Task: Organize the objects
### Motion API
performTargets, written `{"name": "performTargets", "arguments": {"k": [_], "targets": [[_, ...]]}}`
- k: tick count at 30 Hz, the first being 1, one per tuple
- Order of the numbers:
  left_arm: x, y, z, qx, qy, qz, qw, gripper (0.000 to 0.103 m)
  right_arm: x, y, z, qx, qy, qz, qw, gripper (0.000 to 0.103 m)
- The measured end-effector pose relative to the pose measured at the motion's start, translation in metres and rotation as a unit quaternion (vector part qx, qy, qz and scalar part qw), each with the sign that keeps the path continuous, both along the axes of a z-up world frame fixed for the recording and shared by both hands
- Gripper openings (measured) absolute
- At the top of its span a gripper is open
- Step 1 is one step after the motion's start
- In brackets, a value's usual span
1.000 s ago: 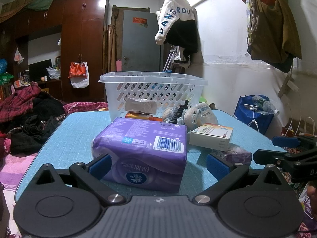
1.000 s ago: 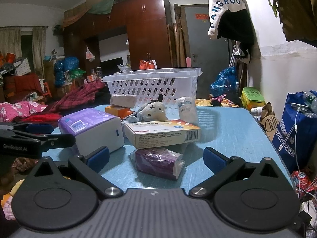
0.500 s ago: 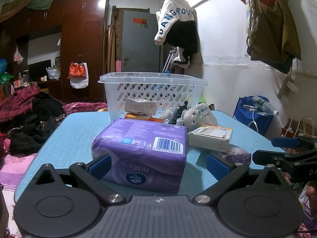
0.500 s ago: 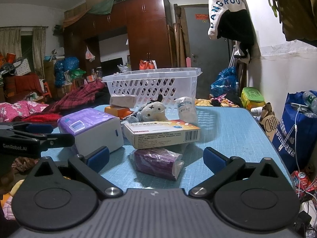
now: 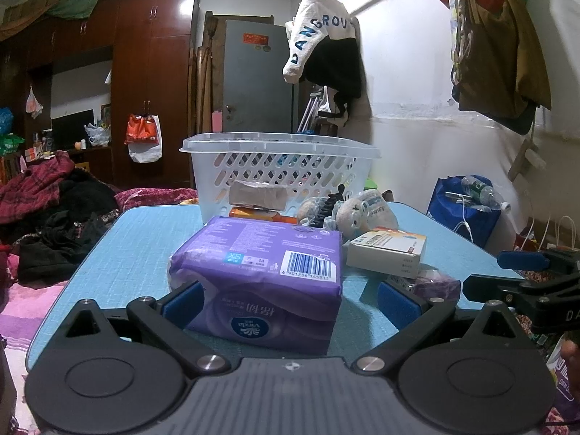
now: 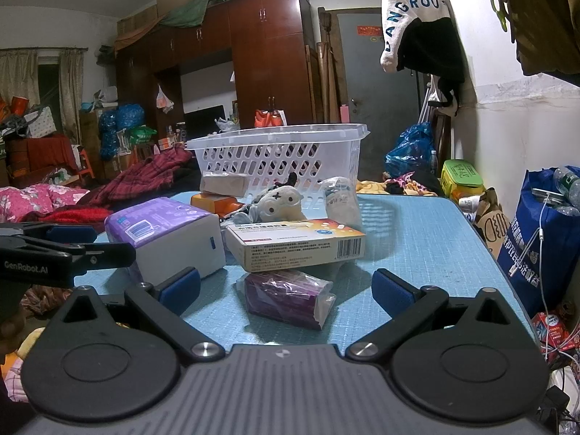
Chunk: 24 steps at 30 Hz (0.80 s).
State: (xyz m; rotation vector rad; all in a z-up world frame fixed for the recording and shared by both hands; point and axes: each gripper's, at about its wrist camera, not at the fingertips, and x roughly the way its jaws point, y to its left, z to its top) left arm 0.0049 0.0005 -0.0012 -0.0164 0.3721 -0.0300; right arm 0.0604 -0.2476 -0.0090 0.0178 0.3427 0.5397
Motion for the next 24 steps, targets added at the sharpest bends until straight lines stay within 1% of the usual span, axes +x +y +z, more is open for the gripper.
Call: {"name": "performTargets", "arguments": {"k": [2, 4, 8, 9, 10, 11, 12, 13, 15, 17, 18, 21, 24], "targets": [[-0.001, 0.001, 0.000, 0.000, -0.008, 0.001, 1.0000, 0.103, 0.000, 0.000, 0.000, 0.002, -0.002, 0.000, 1.000, 0.103], [-0.005, 0.001, 0.002, 0.002, -0.027, 0.005, 0.9996, 0.103, 0.000, 0.000, 0.000, 0.003, 0.001, 0.001, 1.000, 0.103], [-0.009, 0.002, 0.007, 0.033, -0.078, 0.034, 0.9958, 0.103, 0.000, -0.007, 0.000, 0.042, -0.015, 0.008, 0.999, 0.103], [-0.009, 0.004, 0.008, 0.040, -0.092, 0.041, 0.9941, 0.103, 0.001, -0.009, 0.000, 0.045, -0.020, 0.007, 0.999, 0.103], [-0.007, 0.007, 0.008, 0.048, -0.093, 0.043, 0.9936, 0.103, 0.001, -0.009, -0.001, 0.049, -0.029, 0.001, 0.998, 0.103], [-0.004, 0.010, 0.008, 0.054, -0.079, 0.047, 0.9943, 0.103, 0.002, -0.009, -0.002, 0.045, -0.039, -0.007, 0.998, 0.103], [-0.002, 0.013, 0.007, 0.052, -0.069, 0.048, 0.9951, 0.103, 0.004, -0.009, -0.004, 0.041, -0.043, -0.013, 0.998, 0.103], [-0.002, 0.016, 0.005, 0.044, -0.065, 0.037, 0.9962, 0.103, 0.005, -0.009, -0.005, 0.050, -0.049, -0.014, 0.997, 0.103], [-0.004, 0.022, 0.003, 0.022, -0.065, 0.024, 0.9974, 0.103, 0.007, -0.008, -0.008, 0.041, -0.037, 0.000, 0.998, 0.103], [-0.007, 0.022, 0.002, 0.000, -0.061, -0.007, 0.9981, 0.103, 0.009, -0.007, -0.011, 0.035, -0.010, 0.008, 0.999, 0.103], [-0.007, 0.020, 0.002, -0.001, -0.061, -0.012, 0.9981, 0.103, 0.009, -0.007, -0.011, 0.031, -0.007, 0.012, 0.999, 0.103], [-0.010, 0.019, 0.002, 0.012, -0.069, -0.001, 0.9975, 0.103, 0.007, -0.005, -0.011, 0.025, -0.005, 0.024, 0.999, 0.103], [-0.009, 0.037, 0.002, 0.007, -0.067, -0.003, 0.9977, 0.103, 0.004, 0.002, -0.010, 0.035, -0.004, 0.046, 0.998, 0.103]]}}
